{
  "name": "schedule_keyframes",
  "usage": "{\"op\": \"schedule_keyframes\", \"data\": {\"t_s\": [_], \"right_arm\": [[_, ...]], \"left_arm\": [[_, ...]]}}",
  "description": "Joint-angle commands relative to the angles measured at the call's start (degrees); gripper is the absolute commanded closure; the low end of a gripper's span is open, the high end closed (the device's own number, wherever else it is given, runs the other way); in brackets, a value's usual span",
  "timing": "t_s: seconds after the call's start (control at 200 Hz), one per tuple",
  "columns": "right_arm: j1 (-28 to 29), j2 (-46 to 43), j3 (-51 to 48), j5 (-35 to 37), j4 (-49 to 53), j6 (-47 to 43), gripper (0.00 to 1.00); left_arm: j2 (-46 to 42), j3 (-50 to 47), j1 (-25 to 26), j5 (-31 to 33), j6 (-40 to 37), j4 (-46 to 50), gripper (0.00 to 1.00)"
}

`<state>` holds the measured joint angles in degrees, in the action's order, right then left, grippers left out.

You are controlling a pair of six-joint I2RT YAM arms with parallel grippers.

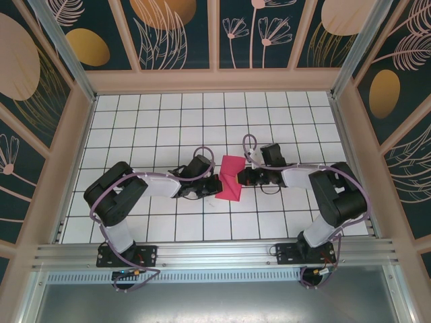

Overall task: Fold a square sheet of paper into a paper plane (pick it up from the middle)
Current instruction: Fold the triangle a second time at the center of the table.

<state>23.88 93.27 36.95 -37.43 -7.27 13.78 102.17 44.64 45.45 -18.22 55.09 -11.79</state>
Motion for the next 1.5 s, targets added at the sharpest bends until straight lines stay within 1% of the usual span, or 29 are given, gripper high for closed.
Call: {"op": "schedule_keyframes", "data": {"t_s": [0.0,0.215,0.485,0.625,0.936,1.211,1.491], "right_arm": [[-0.5,1.8,2.5,-1.5,2.0,-3.5,0.93],[-0.8,4.2,4.3,-2.7,3.3,-5.3,0.93],[-0.8,4.8,4.2,-3.7,2.9,-5.7,0.92],[-1.3,5.7,4.1,-1.5,3.3,-5.8,0.92],[-1.5,6.0,4.3,-1.2,2.3,-5.8,0.92],[-1.6,5.3,6.1,-0.5,5.4,-7.1,0.91],[-1.6,6.4,5.9,0.3,5.2,-7.4,0.90]], "left_arm": [[2.5,-0.2,0.1,1.0,-0.9,3.3,1.00],[2.6,-0.1,0.0,1.0,-0.9,3.4,1.00],[2.4,0.3,0.1,1.0,-1.0,3.8,0.98],[2.4,0.9,0.0,1.2,-1.1,4.0,0.98],[2.8,1.3,0.1,1.2,-1.7,4.9,0.98],[2.5,1.0,0.1,1.9,-1.7,5.5,0.99],[2.6,1.3,0.1,1.7,-1.8,5.6,0.99]]}}
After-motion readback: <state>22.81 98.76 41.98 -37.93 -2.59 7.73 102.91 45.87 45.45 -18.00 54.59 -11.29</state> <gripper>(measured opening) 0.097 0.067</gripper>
